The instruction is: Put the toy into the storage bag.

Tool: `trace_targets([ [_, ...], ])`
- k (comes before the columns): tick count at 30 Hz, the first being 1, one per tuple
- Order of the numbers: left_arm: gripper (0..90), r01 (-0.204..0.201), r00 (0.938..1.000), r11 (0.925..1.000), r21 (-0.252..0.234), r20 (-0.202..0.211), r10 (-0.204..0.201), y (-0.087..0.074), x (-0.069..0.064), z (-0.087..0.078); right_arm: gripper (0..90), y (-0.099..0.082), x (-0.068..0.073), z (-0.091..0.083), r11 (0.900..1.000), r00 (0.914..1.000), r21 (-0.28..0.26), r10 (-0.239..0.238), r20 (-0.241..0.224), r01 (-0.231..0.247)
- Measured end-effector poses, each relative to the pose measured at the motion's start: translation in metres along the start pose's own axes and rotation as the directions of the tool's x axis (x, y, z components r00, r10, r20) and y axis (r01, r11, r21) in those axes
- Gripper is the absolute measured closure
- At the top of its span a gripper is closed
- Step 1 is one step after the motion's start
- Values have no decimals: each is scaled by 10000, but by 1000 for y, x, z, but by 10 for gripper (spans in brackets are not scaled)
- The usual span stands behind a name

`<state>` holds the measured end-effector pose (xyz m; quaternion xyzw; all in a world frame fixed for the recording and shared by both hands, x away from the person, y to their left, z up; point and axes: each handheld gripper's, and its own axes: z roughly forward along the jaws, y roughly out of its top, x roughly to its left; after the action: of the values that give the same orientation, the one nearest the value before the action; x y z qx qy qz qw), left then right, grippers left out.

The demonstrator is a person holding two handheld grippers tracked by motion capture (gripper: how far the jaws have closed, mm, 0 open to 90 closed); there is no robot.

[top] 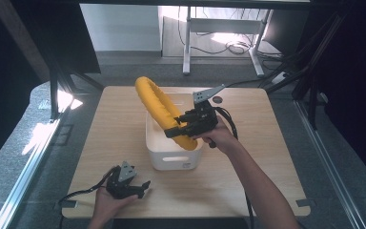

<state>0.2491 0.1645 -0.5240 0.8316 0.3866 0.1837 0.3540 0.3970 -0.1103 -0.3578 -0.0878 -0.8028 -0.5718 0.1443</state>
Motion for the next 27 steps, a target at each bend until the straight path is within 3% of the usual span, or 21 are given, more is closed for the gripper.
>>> trace_targets([
  [4, 185, -9, 10000, 10000, 5, -10, 9, 0, 0, 0, 505, -4, -5, 1, 9999, 9999, 129, 103, -86, -101],
  [10, 185, -2, 10000, 10000, 41, -6, 2, 0, 0, 0, 496, -8, -5, 1, 9993, 9998, 348, -171, 142, 166],
  [18, 184, 13, 10000, 10000, 72, 36, -13, 0, 0, 0, 489, -15, -10, -4, 9997, 9995, 223, -117, 289, 111],
  [23, 183, -12, 10000, 10000, 96, 17, 12, 0, 0, 0, 476, -17, -9, -9, 9988, 9968, 362, -368, 712, 343],
  [27, 183, -10, 10000, 10000, 91, 38, 9, 0, 0, 1, 443, -19, -7, -16, 9978, 9859, 363, -608, 1558, 558],
])
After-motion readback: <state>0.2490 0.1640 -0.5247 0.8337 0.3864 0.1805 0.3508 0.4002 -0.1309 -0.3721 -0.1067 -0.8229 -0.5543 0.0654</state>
